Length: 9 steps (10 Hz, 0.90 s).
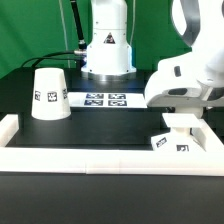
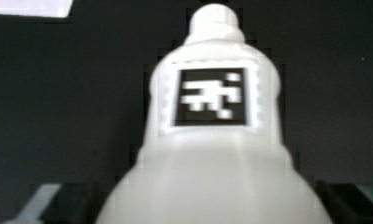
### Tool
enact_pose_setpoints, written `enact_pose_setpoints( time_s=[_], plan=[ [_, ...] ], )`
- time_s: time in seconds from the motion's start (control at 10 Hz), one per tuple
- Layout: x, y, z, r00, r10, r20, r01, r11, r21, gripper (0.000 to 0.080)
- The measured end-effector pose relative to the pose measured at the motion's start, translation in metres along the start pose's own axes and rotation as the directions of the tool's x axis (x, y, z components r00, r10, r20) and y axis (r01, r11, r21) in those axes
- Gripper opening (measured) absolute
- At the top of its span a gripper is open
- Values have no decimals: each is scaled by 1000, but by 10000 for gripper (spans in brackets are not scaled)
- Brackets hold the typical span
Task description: Assemble lamp
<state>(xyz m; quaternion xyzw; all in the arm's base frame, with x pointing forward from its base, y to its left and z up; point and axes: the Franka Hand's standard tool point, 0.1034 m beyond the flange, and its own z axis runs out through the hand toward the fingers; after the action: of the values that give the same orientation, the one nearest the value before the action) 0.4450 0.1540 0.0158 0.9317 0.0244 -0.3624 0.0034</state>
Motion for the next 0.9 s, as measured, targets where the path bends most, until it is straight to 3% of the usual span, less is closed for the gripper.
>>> enact_pose_setpoints(
  time_s=[0.1,0.6,0.9],
  plan=[
    [0,0,0,1000,0,0,0,1000,0,577],
    [-1,2,-3,1000,-11,2,11,1000,1,577],
    [-18,10,-60,998,-53,-21,53,998,14,579]
  ],
)
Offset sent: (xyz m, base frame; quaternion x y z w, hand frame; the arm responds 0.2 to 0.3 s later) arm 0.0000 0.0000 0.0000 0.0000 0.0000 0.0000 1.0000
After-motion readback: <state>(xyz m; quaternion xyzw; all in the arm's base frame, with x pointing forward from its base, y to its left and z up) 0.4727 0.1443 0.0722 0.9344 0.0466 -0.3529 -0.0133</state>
